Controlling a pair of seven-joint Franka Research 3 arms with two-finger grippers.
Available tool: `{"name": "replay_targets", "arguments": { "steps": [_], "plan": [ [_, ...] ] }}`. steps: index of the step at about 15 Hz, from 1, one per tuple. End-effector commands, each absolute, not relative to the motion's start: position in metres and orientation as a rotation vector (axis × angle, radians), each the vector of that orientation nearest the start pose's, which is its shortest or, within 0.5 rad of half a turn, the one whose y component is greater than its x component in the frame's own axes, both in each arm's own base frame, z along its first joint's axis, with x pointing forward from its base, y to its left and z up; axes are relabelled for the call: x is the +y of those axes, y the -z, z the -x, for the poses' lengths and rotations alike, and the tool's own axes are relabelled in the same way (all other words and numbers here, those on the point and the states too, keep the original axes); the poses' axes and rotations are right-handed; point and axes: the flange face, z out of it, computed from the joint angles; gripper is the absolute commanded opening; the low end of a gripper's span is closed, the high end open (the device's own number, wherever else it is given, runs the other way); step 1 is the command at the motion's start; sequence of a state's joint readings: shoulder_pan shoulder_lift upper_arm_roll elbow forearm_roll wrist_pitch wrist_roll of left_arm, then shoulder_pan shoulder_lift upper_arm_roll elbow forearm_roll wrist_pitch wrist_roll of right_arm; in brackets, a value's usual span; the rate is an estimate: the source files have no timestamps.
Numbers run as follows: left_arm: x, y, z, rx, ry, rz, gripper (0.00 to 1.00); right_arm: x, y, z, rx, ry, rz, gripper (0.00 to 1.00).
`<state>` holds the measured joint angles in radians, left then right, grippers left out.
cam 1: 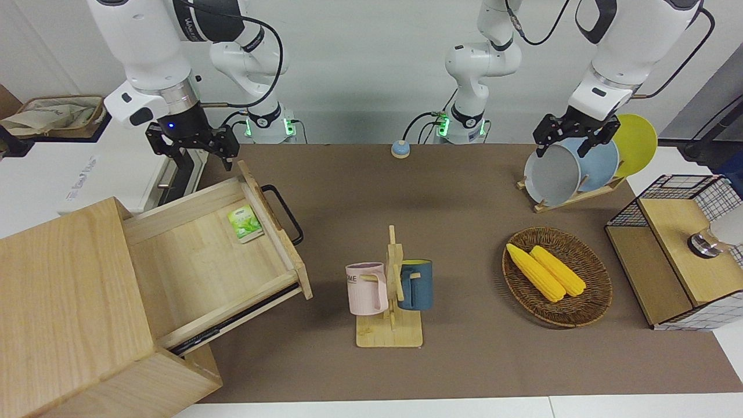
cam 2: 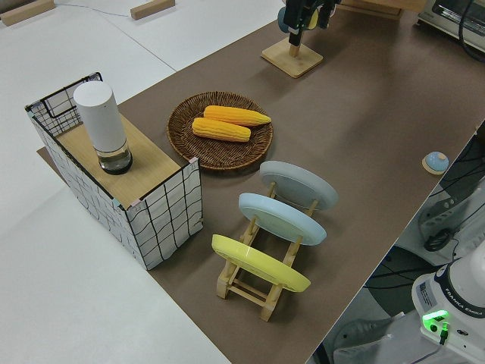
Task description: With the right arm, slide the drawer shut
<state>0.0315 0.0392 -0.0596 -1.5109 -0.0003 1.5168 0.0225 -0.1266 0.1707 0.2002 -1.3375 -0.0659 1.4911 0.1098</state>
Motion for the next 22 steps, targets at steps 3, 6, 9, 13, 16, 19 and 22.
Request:
{"name": "replay_targets", "arguments": {
  "steps": [3,6,9,13,16,19,22],
  "plan": [
    [-0.014,-0.629,-0.563,0.097,-0.062,3.126,0.99,0.029,-0.632,-0.592,0.003,-0.022,3.191,0.983],
    [-0.014,-0.630,-0.563,0.097,-0.060,3.126,0.99,0.030,-0.632,-0.592,-0.002,-0.022,3.191,0.983],
    [-0.014,-0.630,-0.563,0.097,-0.060,3.126,0.99,0.031,-0.633,-0.591,-0.002,-0.023,3.190,0.983],
    [-0.014,-0.630,-0.563,0.097,-0.060,3.126,0.99,0.038,-0.638,-0.589,-0.017,-0.019,3.192,0.981],
    [-0.014,-0.630,-0.563,0.097,-0.060,3.126,0.99,0.057,-0.640,-0.585,-0.050,-0.029,3.194,0.977],
    [-0.014,-0.630,-0.563,0.097,-0.060,3.126,0.99,0.087,-0.651,-0.578,-0.022,0.010,3.193,0.975],
    [-0.014,-0.630,-0.563,0.097,-0.060,3.126,0.99,0.137,-0.661,-0.568,0.073,0.060,3.185,0.973]
  ]
}}
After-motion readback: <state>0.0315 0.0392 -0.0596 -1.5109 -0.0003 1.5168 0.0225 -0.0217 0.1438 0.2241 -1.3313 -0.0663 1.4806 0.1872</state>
